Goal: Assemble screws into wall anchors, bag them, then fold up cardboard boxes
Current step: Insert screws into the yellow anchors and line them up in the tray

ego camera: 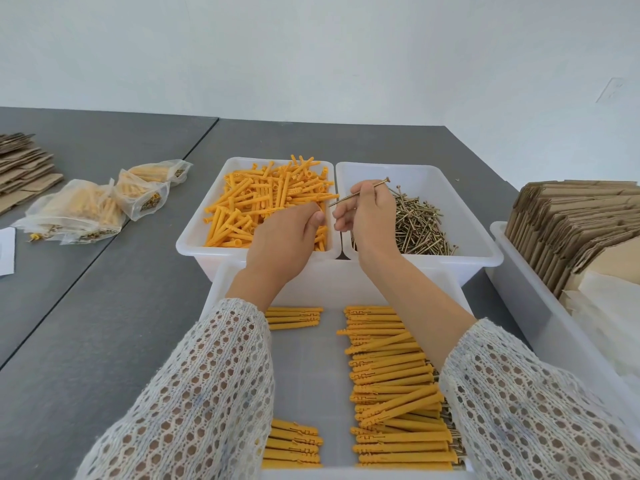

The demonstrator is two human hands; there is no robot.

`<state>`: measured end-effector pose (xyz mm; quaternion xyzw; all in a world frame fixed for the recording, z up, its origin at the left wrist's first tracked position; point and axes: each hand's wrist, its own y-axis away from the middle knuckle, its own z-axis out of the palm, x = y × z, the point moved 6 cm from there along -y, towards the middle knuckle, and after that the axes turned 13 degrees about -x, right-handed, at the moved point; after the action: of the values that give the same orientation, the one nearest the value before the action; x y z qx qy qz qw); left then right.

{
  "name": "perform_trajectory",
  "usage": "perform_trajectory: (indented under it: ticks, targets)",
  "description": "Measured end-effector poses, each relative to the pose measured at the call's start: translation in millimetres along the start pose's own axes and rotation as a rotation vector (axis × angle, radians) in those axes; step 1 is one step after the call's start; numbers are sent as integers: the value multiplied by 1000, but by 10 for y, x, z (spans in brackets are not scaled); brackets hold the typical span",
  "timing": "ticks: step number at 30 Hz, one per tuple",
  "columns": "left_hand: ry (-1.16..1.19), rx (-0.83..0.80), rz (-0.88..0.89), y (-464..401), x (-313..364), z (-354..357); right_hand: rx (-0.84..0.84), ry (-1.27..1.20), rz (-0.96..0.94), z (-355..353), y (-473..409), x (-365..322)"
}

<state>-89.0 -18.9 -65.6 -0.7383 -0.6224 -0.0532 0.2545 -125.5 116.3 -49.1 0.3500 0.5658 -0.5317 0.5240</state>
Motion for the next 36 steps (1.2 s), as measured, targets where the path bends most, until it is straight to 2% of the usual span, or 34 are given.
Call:
perform_trajectory:
  ticks: [4,17,25,36]
  targets:
    - [15,3,9,2,-4,4,-65,45,4,74,12,16]
    - [41,-8,13,-15,-7,14,-128,133,14,68,-33,62]
    - [31,-7,-10,-1,2,3,-36,70,-42,9,-32,27]
    - [9,-12,-11,-1,14,-3,-20,51,-21,-28,-46,57]
